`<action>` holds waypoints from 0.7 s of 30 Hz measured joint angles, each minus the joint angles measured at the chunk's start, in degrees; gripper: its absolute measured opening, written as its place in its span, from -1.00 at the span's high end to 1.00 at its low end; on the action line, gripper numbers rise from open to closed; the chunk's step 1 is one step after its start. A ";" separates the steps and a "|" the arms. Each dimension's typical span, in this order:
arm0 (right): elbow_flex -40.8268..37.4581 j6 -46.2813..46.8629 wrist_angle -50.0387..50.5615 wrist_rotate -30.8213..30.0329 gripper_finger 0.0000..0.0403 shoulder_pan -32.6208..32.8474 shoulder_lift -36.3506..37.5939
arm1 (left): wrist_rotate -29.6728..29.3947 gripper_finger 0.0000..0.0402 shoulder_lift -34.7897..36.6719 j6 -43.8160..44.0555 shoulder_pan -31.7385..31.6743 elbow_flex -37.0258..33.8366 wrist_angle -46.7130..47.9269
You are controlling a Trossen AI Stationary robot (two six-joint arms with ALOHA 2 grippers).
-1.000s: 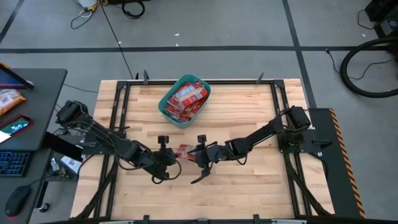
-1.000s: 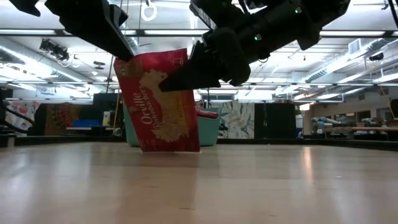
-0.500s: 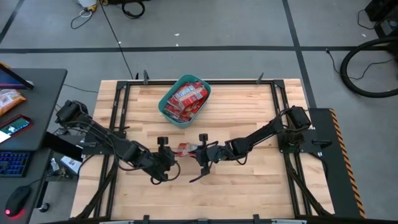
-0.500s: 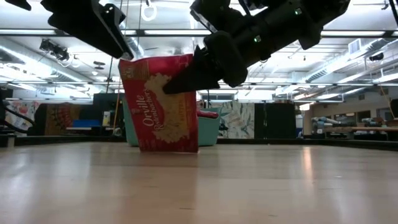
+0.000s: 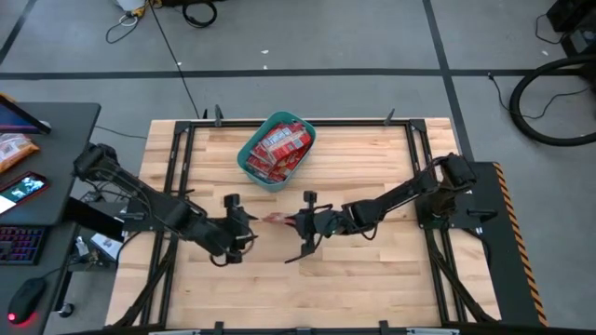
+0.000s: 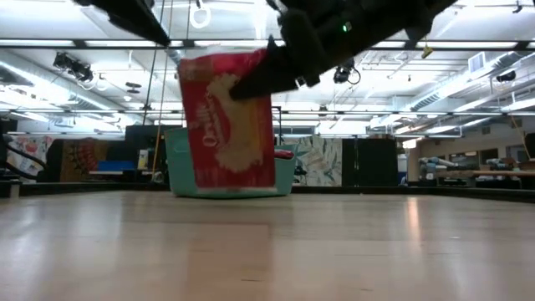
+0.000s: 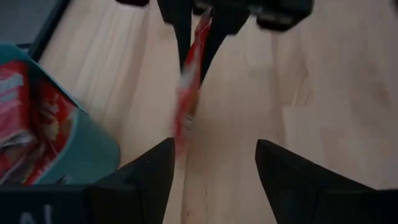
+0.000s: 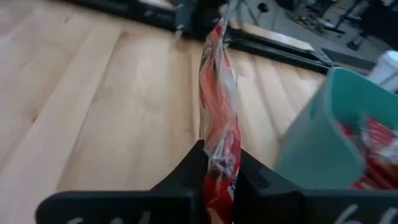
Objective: Sort popcorn bags into baskets
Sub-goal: Put the red popcorn bag into the blue bin
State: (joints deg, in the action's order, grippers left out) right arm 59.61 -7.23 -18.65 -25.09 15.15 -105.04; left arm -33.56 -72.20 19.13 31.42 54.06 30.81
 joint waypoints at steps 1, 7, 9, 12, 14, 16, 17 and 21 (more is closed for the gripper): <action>0.00 0.82 0.26 -0.42 0.80 -0.18 0.70 | -0.02 -0.14 1.26 0.01 0.01 0.00 0.17; -0.02 6.51 0.40 -0.76 0.80 -3.04 6.04 | -0.35 -0.14 5.16 -0.97 1.41 -0.28 3.34; -0.02 7.74 -0.78 -0.65 0.80 -4.78 7.61 | -0.39 -0.14 5.26 -2.26 2.09 -1.45 1.74; -0.02 9.79 -5.84 3.27 0.79 -8.02 9.12 | -0.43 -0.14 5.26 -4.36 2.71 -4.39 -3.11; -0.02 12.76 -10.26 7.21 0.79 -10.59 9.26 | -0.49 -0.14 5.25 -5.37 2.99 -7.04 -7.88; 0.02 16.27 -14.60 10.50 0.79 -13.39 8.48 | -0.33 -0.14 5.24 -6.80 3.24 -9.61 -12.66; 0.02 17.73 -15.98 11.69 0.79 -14.95 7.86 | -0.31 -0.14 5.24 -7.64 3.34 -10.73 -14.57; 0.02 23.88 -20.05 13.06 0.79 -20.50 5.17 | -0.22 -0.14 5.82 -8.23 3.50 -13.31 -16.91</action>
State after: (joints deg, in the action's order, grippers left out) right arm 59.64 16.66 -38.70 -12.03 -5.35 -99.87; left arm -33.79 -66.37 10.90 34.92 40.76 13.91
